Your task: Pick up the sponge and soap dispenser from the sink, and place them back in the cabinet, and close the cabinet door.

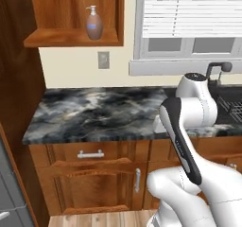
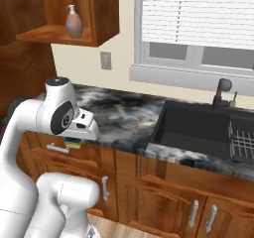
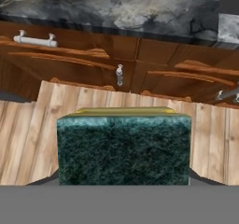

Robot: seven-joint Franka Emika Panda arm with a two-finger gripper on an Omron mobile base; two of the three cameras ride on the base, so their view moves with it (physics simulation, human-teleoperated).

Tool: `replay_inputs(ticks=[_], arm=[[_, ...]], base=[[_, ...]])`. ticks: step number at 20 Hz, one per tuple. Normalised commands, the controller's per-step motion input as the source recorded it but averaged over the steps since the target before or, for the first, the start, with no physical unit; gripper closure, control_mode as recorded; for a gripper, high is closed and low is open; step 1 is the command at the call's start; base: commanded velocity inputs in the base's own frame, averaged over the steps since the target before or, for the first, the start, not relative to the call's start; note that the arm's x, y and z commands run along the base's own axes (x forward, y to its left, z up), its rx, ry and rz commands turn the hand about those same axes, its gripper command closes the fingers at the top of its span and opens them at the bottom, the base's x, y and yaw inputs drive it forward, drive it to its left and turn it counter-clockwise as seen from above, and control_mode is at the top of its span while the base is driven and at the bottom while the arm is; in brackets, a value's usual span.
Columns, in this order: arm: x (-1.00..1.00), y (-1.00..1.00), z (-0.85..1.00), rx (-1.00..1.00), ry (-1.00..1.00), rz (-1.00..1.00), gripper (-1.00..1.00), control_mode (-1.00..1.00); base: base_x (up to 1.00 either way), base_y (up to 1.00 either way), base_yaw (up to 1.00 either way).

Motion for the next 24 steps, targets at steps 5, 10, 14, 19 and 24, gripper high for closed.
replay_inputs(ticks=[5, 10, 14, 19, 24], arm=[[0.00, 0.00, 0.00, 0.00, 0.00, 0.00, 1.00, 1.00], [0.00, 0.00, 0.00, 0.00, 0.00, 0.00, 1.00, 1.00], [0.00, 0.00, 0.00, 0.00, 0.00, 0.00, 1.00, 1.00], [0.00, 0.00, 0.00, 0.00, 0.00, 0.00, 1.00, 1.00], [0.00, 0.00, 0.00, 0.00, 0.00, 0.00, 1.00, 1.00]], base=[[0.29, 0.02, 0.23], [0.34, 0.00, 0.24], [0.39, 0.04, 0.19], [0.49, 0.25, 0.14], [0.41, 0.37, 0.12]])
